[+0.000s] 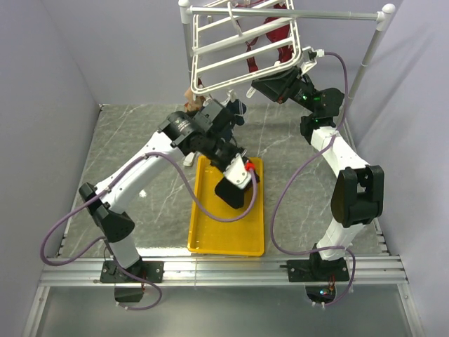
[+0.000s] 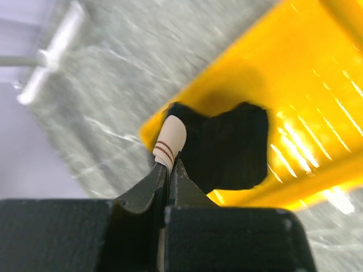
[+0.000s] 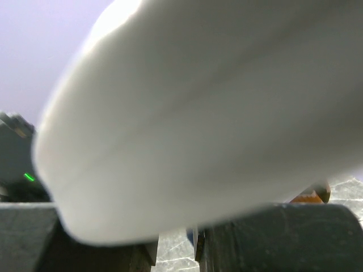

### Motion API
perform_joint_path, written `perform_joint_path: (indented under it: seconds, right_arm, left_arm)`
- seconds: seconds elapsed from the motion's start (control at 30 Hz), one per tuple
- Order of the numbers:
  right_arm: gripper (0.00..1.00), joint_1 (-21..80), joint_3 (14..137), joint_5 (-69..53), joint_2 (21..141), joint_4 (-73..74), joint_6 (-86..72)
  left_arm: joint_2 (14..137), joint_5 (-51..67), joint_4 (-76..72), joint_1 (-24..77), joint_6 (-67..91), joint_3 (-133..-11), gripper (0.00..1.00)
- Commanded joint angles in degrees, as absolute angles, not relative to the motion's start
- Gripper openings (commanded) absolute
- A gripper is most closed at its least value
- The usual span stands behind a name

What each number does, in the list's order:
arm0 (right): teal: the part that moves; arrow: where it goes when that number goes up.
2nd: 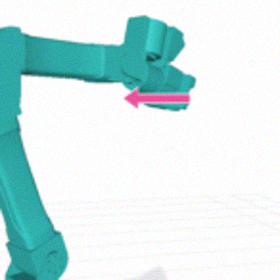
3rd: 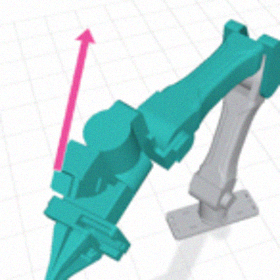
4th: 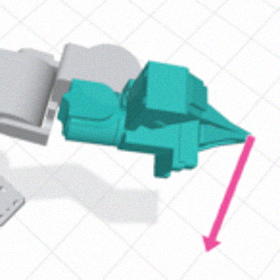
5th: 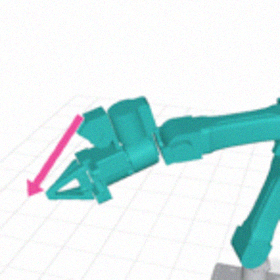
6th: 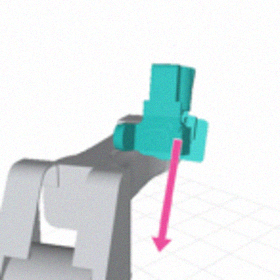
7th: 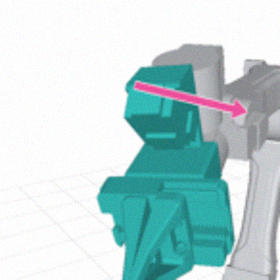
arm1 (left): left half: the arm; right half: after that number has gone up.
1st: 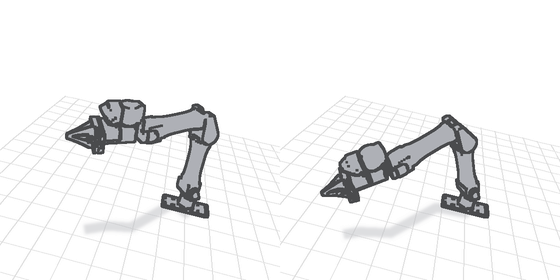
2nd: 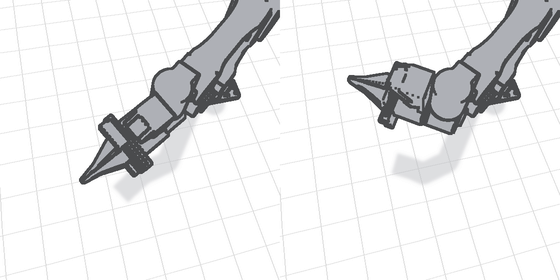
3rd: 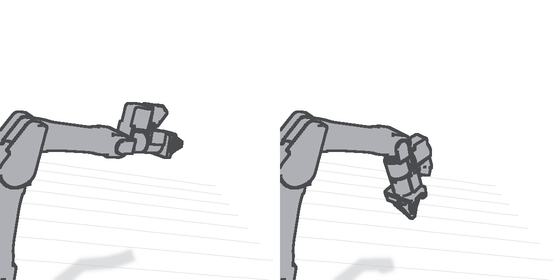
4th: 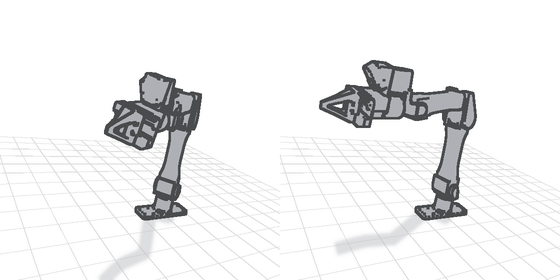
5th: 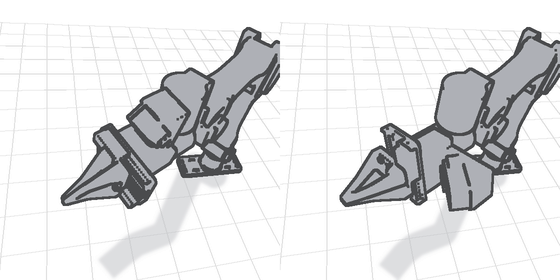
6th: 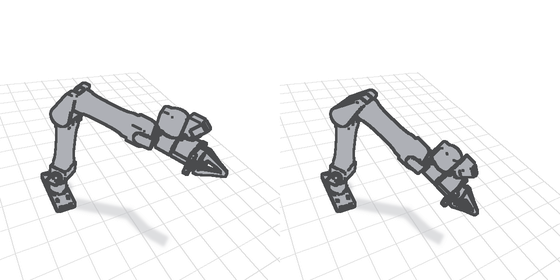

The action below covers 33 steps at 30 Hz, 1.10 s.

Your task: Clip the underwear to the hanger

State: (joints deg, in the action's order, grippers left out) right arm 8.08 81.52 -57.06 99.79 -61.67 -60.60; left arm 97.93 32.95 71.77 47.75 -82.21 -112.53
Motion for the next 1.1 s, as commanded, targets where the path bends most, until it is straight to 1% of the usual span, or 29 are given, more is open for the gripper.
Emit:
perform_joint_path:
  seconds: [0.0, 0.07, 0.13, 0.2, 0.23, 0.27, 0.33, 0.37, 0.47, 0.5, 0.6, 0.63, 0.67, 0.77, 0.87, 0.9, 1.07]
  right_arm:
    - [0.0, 8.53, 84.37, -57.66, 100.99, -59.42, -61.52]
    - [0.0, 8.52, 84.46, -57.74, 100.99, -59.41, -61.35]
    - [0.0, 8.44, 84.46, -57.74, 101.07, -59.59, -61.52]
    - [0.0, 8.44, 84.29, -57.66, 101.16, -60.03, -61.79]
    - [0.0, 8.52, 84.29, -57.66, 101.34, -60.03, -61.87]
    - [0.0, 8.53, 84.2, -57.66, 101.42, -60.2, -62.05]
    - [0.0, 8.35, 84.11, -57.66, 101.43, -60.38, -62.23]
    - [0.0, 8.44, 84.2, -57.66, 101.51, -60.38, -62.23]
    - [0.0, 8.44, 84.46, -57.74, 101.78, -60.12, -62.23]
    - [0.0, 8.44, 84.81, -57.66, 101.86, -59.94, -62.14]
    - [0.0, 8.52, 85.08, -57.74, 101.87, -59.68, -62.14]
    - [0.0, 8.53, 85.17, -57.83, 101.87, -59.59, -62.05]
    - [0.0, 8.44, 85.08, -57.92, 101.78, -59.5, -61.96]
    - [0.0, 8.44, 84.9, -57.66, 101.69, -59.5, -61.96]
    - [0.0, 8.52, 84.73, -57.57, 101.86, -59.5, -62.05]
    - [0.0, 8.44, 84.81, -57.57, 101.87, -59.33, -62.05]
    - [0.0, 8.52, 85.6, -57.48, 102.13, -58.54, -61.87]
  left_arm:
    - [99.4, 39.62, 66.89, 47.55, -76.83, -124.52, 0.0]
    - [99.67, 43.15, 66.71, 47.02, -74.1, -128.91, 0.0]
    - [99.32, 44.03, 69.34, 47.11, -74.7, -129.46, 0.0]
    - [97.75, 42.37, 70.83, 47.2, -75.49, -124.04, 0.0]
    - [96.78, 41.23, 70.75, 47.2, -75.93, -120.45, 0.0]
    - [94.59, 39.05, 70.4, 47.2, -76.2, -111.97, 0.0]
    - [92.65, 36.14, 69.27, 47.2, -77.78, -102.79, 0.0]
    - [91.77, 32.99, 69.08, 47.2, -78.74, -94.65, 0.0]
    - [94.2, 27.88, 69.52, 47.11, -79.45, -83.89, 0.0]
    - [95.7, 23.95, 69.52, 47.11, -77.8, -82.8, 0.0]
    - [104.22, 15.51, 72.76, 45.89, -73.59, -85.5, 0.0]
    - [106.5, 14.6, 74.25, 45.27, -72.61, -87.52, 0.0]
    - [110.53, 14.07, 77.14, 44.57, -71.73, -92.06, 0.0]
    - [114.6, 12.22, 77.7, 42.19, -69.7, -99.37, 0.0]
    - [113.56, 15.11, 74.28, 40.7, -70.4, -101.68, 0.0]
    - [112.6, 15.9, 70.18, 40.35, -70.57, -101.25, 0.02]
    - [103.04, 18.71, 57.58, 41.22, -73.47, -92.31, 0.08]
